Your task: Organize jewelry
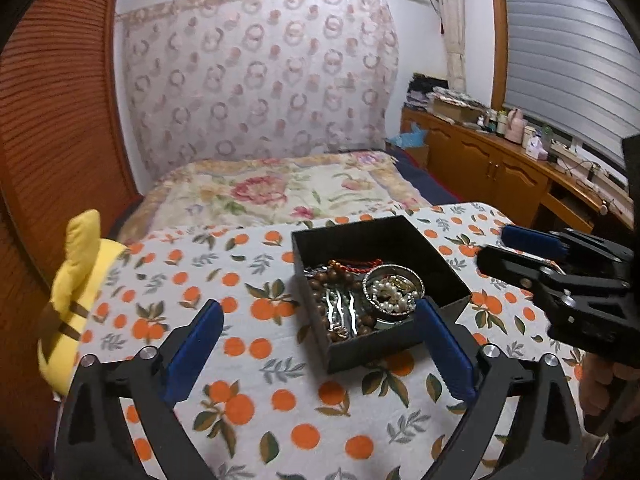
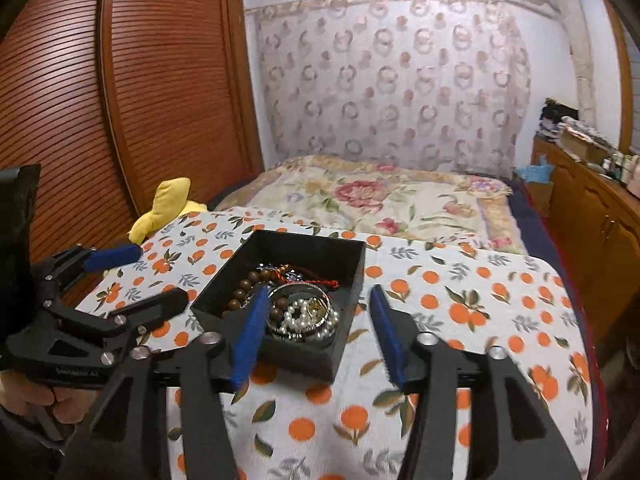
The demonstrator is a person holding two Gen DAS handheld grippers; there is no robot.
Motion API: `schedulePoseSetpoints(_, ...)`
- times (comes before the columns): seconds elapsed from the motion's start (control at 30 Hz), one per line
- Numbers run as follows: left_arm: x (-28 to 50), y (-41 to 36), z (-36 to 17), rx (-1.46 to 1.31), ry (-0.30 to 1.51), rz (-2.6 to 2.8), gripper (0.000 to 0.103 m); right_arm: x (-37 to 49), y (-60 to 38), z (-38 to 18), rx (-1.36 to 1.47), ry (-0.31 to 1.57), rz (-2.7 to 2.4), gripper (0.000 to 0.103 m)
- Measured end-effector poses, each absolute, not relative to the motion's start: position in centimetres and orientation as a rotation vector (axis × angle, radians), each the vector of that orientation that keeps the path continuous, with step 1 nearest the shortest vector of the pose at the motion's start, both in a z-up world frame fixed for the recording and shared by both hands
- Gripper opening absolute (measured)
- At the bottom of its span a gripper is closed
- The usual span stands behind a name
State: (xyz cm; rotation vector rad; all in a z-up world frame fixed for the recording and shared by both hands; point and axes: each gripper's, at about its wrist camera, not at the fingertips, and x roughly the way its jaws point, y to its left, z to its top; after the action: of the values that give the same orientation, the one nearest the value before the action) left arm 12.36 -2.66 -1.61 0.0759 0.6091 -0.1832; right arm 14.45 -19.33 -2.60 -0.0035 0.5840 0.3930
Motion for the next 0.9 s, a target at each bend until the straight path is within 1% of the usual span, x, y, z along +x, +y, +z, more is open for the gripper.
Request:
schedulePoseSetpoints(0.17,10.5,-1.7,-0.7,0.058,0.588,-0.149,0.095,11.7,-20.4,-1.8,0.040,0.545,0.355,0.079)
schedulePoseSetpoints(0.23,9.8,-1.3,-0.5,0.045,0.583,-0.146,0.095,10.7,-20.6,-1.3,0.037,0.517,0.333,0.092)
schedulePoseSetpoints(0.33,8.8,-1.3,-0.3,0.051,0.576,-0.130,0.095,9.6,-21.1,-0.7,0.045,0.487,0.310,0.100)
schedulePoseSetpoints(0.63,6.3,-0.8,0.6,0.058,0.540,-0.103,0.095,7.5,-22.1,-0.2,0.057,0.463,0.246,0.101)
schedulePoseSetpoints(0.9,5.6,-0.7,0.9,0.050,0.529,-0.103,0.095,7.1,-22.3,-0.6,0.043,0.460,0.224,0.101)
